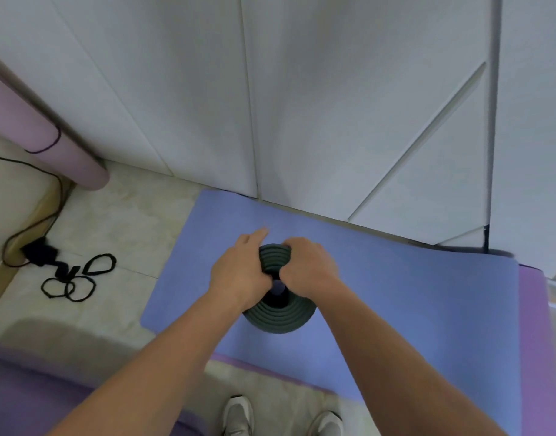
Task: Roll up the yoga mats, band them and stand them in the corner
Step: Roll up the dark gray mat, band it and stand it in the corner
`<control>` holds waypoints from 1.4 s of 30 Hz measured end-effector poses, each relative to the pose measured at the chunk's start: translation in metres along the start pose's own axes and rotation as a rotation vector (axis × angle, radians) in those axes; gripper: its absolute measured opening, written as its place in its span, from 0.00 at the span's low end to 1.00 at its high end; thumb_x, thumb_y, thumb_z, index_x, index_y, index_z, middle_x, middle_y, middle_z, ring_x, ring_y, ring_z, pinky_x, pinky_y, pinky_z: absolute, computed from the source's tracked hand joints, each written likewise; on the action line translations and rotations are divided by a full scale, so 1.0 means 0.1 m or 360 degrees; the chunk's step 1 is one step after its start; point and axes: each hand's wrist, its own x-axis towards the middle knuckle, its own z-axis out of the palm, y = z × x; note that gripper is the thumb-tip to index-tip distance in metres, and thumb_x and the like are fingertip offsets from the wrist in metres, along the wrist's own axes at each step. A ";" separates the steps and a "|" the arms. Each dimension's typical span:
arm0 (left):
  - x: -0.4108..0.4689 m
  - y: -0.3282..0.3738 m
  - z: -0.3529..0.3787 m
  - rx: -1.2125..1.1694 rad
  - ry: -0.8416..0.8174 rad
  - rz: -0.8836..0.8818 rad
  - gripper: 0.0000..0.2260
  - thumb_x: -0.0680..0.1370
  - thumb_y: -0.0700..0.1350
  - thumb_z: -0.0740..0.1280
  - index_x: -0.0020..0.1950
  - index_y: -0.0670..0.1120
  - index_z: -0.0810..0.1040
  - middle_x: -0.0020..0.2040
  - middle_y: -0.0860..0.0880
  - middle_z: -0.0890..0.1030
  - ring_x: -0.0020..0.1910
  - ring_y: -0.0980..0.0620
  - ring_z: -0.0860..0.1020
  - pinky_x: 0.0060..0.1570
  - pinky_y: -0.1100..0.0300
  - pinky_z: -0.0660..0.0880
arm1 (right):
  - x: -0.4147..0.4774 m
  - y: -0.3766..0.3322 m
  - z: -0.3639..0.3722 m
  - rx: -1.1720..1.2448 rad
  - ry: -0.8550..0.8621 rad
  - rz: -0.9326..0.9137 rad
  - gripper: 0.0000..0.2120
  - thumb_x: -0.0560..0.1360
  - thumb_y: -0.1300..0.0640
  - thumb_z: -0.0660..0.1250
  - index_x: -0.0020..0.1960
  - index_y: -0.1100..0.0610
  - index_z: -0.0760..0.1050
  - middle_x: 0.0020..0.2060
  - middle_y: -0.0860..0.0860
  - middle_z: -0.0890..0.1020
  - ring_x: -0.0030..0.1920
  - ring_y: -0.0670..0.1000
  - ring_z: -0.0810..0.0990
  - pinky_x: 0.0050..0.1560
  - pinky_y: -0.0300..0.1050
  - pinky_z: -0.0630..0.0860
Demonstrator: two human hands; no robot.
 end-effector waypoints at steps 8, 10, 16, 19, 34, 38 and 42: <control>-0.10 -0.09 0.26 -0.0288 0.0015 0.0033 0.17 0.72 0.40 0.68 0.60 0.53 0.78 0.53 0.53 0.81 0.50 0.51 0.79 0.49 0.54 0.77 | -0.04 0.13 0.17 -0.0069 0.0111 -0.0108 0.24 0.73 0.61 0.67 0.68 0.52 0.73 0.54 0.52 0.82 0.54 0.55 0.81 0.49 0.45 0.76; -0.14 -0.09 0.27 -0.0332 0.0026 0.0053 0.16 0.72 0.39 0.67 0.59 0.52 0.78 0.52 0.52 0.81 0.49 0.51 0.79 0.47 0.57 0.74 | -0.08 0.16 0.12 -0.0101 0.0054 -0.0171 0.17 0.72 0.62 0.66 0.60 0.52 0.77 0.48 0.51 0.83 0.49 0.55 0.81 0.48 0.49 0.79; -0.23 -0.09 0.34 -0.0185 -0.0026 -0.0022 0.19 0.72 0.42 0.67 0.61 0.55 0.75 0.54 0.54 0.80 0.51 0.50 0.79 0.44 0.59 0.71 | -0.12 0.24 0.12 -0.0258 -0.0024 -0.0291 0.18 0.73 0.62 0.63 0.60 0.48 0.77 0.49 0.49 0.83 0.49 0.54 0.80 0.48 0.47 0.77; -0.14 -0.04 0.32 0.0011 -0.0067 0.0020 0.30 0.73 0.47 0.67 0.74 0.58 0.65 0.64 0.55 0.77 0.61 0.50 0.77 0.50 0.58 0.72 | -0.08 0.25 0.12 -0.0357 -0.0027 -0.0340 0.20 0.74 0.60 0.63 0.63 0.46 0.76 0.51 0.48 0.83 0.50 0.53 0.80 0.46 0.46 0.75; -0.05 0.19 0.26 -0.0121 -0.0110 0.0098 0.21 0.74 0.39 0.65 0.62 0.60 0.78 0.53 0.56 0.83 0.50 0.53 0.80 0.42 0.60 0.72 | -0.16 0.29 0.21 -0.0256 0.0317 0.0042 0.10 0.78 0.56 0.62 0.59 0.53 0.69 0.53 0.52 0.74 0.46 0.54 0.75 0.41 0.46 0.69; -0.04 0.27 0.16 -0.0172 -0.0112 0.0035 0.20 0.73 0.38 0.65 0.60 0.57 0.79 0.51 0.54 0.83 0.48 0.52 0.80 0.44 0.56 0.77 | -0.13 0.29 0.05 -0.0246 0.0256 -0.0170 0.10 0.76 0.58 0.63 0.57 0.53 0.74 0.48 0.51 0.81 0.44 0.53 0.78 0.41 0.45 0.73; -0.16 0.39 -0.06 -0.0175 -0.0050 0.0021 0.16 0.73 0.38 0.66 0.57 0.53 0.79 0.50 0.53 0.82 0.48 0.51 0.80 0.46 0.54 0.77 | -0.25 0.17 -0.12 -0.0310 0.0271 -0.0309 0.12 0.76 0.57 0.65 0.59 0.51 0.73 0.48 0.50 0.81 0.47 0.53 0.80 0.41 0.45 0.72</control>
